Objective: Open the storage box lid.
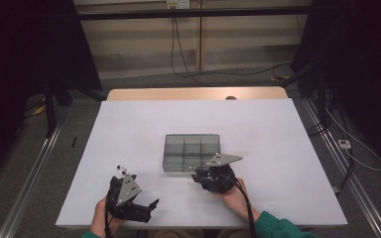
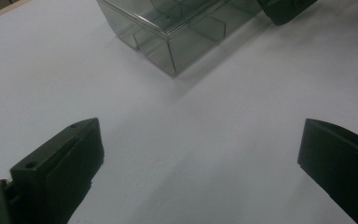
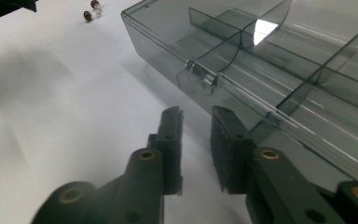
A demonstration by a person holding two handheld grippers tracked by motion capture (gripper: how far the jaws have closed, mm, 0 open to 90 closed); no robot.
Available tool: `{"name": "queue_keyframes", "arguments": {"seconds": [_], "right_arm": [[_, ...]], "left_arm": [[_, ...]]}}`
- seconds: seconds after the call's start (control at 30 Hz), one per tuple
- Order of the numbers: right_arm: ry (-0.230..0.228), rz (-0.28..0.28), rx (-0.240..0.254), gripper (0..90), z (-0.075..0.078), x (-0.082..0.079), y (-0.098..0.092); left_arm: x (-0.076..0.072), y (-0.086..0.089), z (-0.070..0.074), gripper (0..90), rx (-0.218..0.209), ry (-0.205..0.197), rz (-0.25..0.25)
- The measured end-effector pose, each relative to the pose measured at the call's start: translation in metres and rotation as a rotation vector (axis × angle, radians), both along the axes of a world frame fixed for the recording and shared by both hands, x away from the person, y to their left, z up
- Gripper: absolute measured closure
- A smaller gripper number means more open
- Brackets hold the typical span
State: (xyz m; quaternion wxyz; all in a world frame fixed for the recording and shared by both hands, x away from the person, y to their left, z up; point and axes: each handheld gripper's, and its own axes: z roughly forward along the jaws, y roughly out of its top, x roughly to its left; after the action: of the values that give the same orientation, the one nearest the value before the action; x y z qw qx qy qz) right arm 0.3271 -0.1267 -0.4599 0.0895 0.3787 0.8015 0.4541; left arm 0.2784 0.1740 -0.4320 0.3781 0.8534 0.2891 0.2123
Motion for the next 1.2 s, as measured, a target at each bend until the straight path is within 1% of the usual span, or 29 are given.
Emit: {"name": "queue_keyframes", "arguments": {"seconds": [0.17, 0.3, 0.37, 0.43, 0.5, 0.57, 0.73, 0.83, 1.03, 1.13, 1.17, 1.2], "right_arm": [[0.007, -0.015, 0.017, 81.9, -0.0007, 0.0019, -0.0010], [0.006, -0.020, 0.027, 84.9, -0.0011, 0.0030, -0.0012], [0.005, -0.017, 0.037, 85.4, -0.0012, 0.0035, -0.0011], [-0.001, -0.015, 0.039, 86.1, -0.0008, 0.0037, -0.0008], [0.002, -0.016, 0.042, 86.9, -0.0013, 0.0040, -0.0007], [0.003, -0.015, 0.043, 87.4, -0.0014, 0.0043, -0.0010], [0.005, -0.015, 0.049, 87.7, -0.0012, 0.0044, -0.0019], [0.004, -0.011, 0.053, 87.7, -0.0013, 0.0049, -0.0025], [-0.002, -0.012, 0.054, 87.7, -0.0010, 0.0046, -0.0025], [-0.014, -0.010, 0.047, 87.8, -0.0017, 0.0041, -0.0018], [-0.014, -0.010, 0.048, 87.8, -0.0017, 0.0042, -0.0018], [-0.014, -0.010, 0.049, 87.7, -0.0016, 0.0041, -0.0018]], "left_arm": [[-0.0001, -0.0005, 0.0001, 0.0, 0.001, -0.001, -0.003], [0.0002, 0.0000, -0.0002, 0.0, -0.003, -0.001, 0.001], [0.0003, -0.0004, -0.0004, 0.0, -0.001, 0.004, 0.000], [0.0001, -0.0015, -0.0010, 0.0, -0.004, 0.001, 0.001], [0.0000, -0.0016, -0.0008, 0.0, 0.009, -0.001, -0.002], [0.0001, -0.0017, -0.0012, 0.0, 0.000, 0.000, 0.001], [0.0003, -0.0015, -0.0013, 0.0, -0.002, 0.001, -0.001], [0.0004, -0.0012, -0.0011, 0.0, 0.015, 0.001, -0.005], [0.0004, -0.0012, -0.0011, 0.0, 0.008, -0.002, 0.001], [0.0005, -0.0012, -0.0008, 0.0, 0.016, -0.004, -0.001], [0.0005, -0.0012, -0.0007, 0.0, 0.015, -0.005, -0.001], [0.0003, -0.0017, -0.0010, 0.0, 0.004, -0.005, 0.004]]}}
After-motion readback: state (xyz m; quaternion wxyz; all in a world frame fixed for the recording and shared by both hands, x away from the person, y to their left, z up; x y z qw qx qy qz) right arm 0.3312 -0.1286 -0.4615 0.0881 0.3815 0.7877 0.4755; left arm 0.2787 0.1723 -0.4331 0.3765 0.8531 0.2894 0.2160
